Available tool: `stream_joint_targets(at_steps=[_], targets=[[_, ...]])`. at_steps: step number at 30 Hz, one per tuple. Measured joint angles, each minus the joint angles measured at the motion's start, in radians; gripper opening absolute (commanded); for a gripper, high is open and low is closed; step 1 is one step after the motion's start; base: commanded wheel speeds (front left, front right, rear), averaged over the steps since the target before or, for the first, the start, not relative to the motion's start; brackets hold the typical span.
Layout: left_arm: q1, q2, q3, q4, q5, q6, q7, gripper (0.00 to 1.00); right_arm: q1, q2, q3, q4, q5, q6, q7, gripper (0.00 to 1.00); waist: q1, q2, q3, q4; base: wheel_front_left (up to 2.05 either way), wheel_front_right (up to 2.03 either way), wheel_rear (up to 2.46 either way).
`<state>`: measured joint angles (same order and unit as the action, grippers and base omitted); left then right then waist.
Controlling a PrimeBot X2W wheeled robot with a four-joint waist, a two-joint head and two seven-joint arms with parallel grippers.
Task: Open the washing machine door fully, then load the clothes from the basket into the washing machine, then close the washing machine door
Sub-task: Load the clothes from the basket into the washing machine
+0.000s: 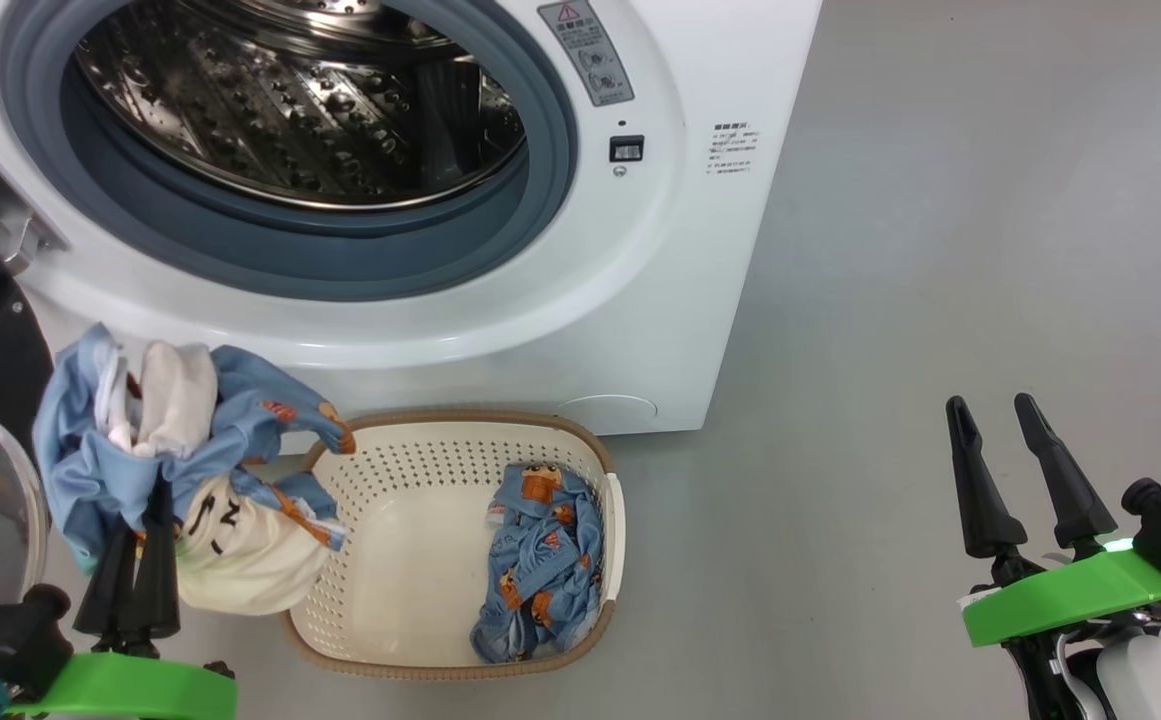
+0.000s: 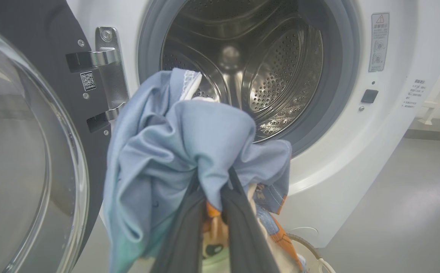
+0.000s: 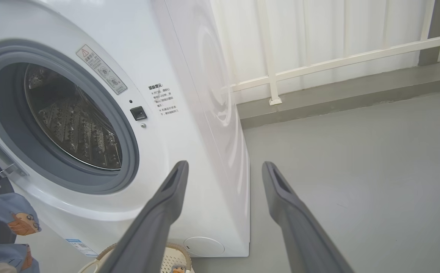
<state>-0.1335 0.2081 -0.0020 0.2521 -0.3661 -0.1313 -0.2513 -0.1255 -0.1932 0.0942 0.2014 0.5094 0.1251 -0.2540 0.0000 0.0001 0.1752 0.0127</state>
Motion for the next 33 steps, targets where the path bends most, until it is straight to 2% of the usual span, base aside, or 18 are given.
stream_joint_targets(at_steps=[14,25,33], targets=[[-0.017,-0.005,0.016,-0.025,-0.001,0.0,0.0,0.0,-0.003,0.015,-0.002,-0.014,0.0,0.0,0.0,1.0,0.0,0.0,0.06,-0.012,0.0,0.0,0.0],[-0.276,0.049,-0.006,0.027,-0.016,0.0,-0.004,0.0,-0.085,0.039,-0.004,-0.028,0.0,0.0,0.0,1.0,0.0,0.0,0.175,-0.038,0.0,0.0,0.0],[-0.526,0.097,-0.039,0.135,-0.056,0.0,-0.004,0.0,-0.159,0.063,0.005,-0.03,-0.001,0.0,0.0,1.0,0.0,0.0,0.266,-0.077,0.0,0.0,0.0]])
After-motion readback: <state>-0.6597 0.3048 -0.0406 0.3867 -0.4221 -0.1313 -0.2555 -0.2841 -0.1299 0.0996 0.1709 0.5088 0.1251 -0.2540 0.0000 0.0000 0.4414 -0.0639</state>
